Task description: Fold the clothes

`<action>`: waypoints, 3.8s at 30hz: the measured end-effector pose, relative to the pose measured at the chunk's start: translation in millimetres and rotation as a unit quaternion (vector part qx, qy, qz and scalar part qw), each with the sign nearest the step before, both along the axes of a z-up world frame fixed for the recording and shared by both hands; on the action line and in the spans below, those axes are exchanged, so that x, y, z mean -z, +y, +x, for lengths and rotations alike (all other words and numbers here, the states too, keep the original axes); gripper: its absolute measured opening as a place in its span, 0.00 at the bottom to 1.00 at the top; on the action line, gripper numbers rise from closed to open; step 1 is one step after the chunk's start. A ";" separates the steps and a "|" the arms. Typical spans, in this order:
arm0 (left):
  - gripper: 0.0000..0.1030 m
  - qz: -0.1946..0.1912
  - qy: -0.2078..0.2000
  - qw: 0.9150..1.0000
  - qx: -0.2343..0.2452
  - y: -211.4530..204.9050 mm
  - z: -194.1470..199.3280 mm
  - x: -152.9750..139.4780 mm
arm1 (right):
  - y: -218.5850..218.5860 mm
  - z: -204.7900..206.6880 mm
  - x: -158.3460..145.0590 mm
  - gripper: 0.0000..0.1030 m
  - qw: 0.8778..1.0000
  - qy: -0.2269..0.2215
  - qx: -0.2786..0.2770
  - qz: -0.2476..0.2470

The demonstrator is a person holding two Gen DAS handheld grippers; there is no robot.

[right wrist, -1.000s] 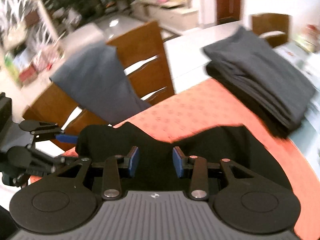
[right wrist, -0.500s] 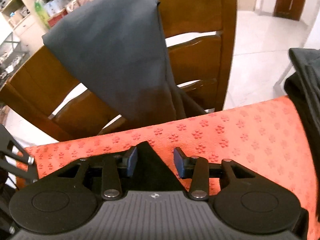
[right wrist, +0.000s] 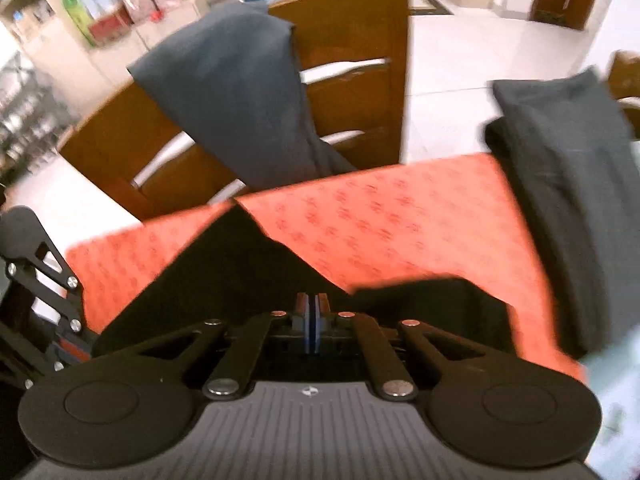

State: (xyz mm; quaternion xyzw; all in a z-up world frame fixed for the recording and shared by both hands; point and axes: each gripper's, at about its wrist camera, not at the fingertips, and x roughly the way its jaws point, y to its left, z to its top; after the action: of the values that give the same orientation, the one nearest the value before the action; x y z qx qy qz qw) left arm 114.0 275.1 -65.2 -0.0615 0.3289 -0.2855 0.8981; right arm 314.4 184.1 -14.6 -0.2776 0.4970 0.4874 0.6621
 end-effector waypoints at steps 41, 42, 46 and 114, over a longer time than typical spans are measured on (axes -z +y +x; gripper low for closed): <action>0.08 0.053 0.021 0.995 -0.079 14.1 -8.0 4.4 | 72.8 -0.9 8.9 0.04 0.995 -0.084 0.018 -0.054; 0.08 0.054 0.033 0.994 -0.093 21.2 -5.1 7.9 | 68.8 8.8 12.1 0.04 0.995 -0.068 0.051 -0.045; 0.08 0.056 0.078 0.984 -0.149 49.7 6.3 22.1 | 62.3 33.3 34.1 0.04 0.990 -0.014 0.141 -0.020; 0.41 0.023 0.168 0.959 -0.225 81.4 10.9 40.6 | 7.9 -46.3 70.8 0.30 0.979 -0.042 0.187 0.073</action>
State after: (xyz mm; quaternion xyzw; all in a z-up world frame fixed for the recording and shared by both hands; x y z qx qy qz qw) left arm 124.9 356.5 -105.8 -0.1607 0.4593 -0.0538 0.8720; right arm 268.2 192.0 -85.4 -0.1508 0.4753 0.3775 0.7803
